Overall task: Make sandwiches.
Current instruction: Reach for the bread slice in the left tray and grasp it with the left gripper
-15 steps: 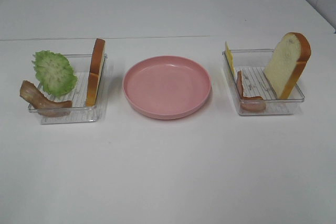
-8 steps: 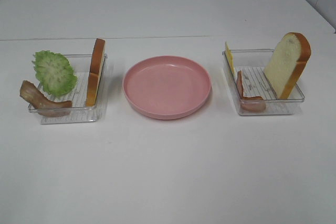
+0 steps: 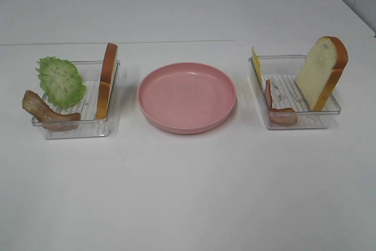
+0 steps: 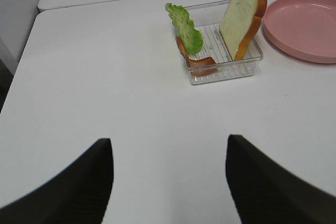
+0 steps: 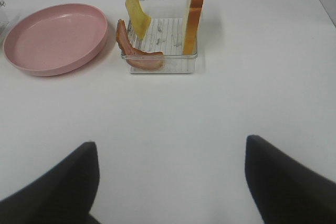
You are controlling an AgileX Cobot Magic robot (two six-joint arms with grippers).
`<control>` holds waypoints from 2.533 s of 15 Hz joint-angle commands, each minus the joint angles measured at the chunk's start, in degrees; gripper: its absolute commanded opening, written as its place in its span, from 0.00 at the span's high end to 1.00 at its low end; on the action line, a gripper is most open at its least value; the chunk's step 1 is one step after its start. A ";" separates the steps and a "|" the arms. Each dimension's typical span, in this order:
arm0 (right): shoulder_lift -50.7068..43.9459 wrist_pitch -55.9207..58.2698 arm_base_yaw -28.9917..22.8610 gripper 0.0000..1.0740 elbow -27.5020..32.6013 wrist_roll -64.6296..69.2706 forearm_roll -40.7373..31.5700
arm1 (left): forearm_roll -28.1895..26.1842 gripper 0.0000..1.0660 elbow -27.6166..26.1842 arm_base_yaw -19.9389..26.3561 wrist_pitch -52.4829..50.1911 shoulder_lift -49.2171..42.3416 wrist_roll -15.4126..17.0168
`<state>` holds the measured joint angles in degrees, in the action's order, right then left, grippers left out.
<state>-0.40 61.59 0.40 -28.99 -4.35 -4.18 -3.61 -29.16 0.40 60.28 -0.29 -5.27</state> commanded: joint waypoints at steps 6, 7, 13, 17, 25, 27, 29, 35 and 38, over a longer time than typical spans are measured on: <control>-0.69 -0.69 0.17 0.32 0.11 -0.46 -0.17 | -1.95 0.44 -0.29 0.11 -1.32 -0.92 -0.06; -0.69 -0.69 0.17 0.32 0.11 -0.46 -0.17 | -3.55 0.44 -1.20 0.11 -3.32 -0.11 -0.06; -0.69 -0.69 0.17 0.32 0.11 -0.46 -0.17 | -10.71 0.44 -2.41 0.11 -38.73 19.71 -0.11; -0.69 -0.69 0.17 0.32 0.11 -0.46 -0.17 | -11.00 0.44 -9.28 0.11 -37.07 39.76 -0.11; -0.69 -0.69 0.17 0.32 0.11 -0.46 -0.17 | -14.61 0.44 -45.03 -1.26 0.97 83.42 2.58; -0.69 -0.69 0.17 0.32 0.11 -0.46 -0.17 | -13.46 0.44 -52.37 -4.70 5.10 90.99 5.27; -0.69 -0.69 0.17 0.32 0.11 -0.46 -0.17 | -9.22 0.44 -61.31 -10.71 6.70 99.87 10.60; -0.69 -0.69 0.17 0.32 0.11 -0.46 -0.17 | -1.26 0.44 -79.76 -20.51 12.38 116.83 19.65; -0.69 -0.69 0.17 0.32 0.11 -0.46 -0.17 | 3.15 0.44 -85.14 -23.78 13.18 123.07 22.57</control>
<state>-0.40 61.59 0.40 -28.99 -4.35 -4.18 -1.20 -113.73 -23.03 69.39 122.38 16.39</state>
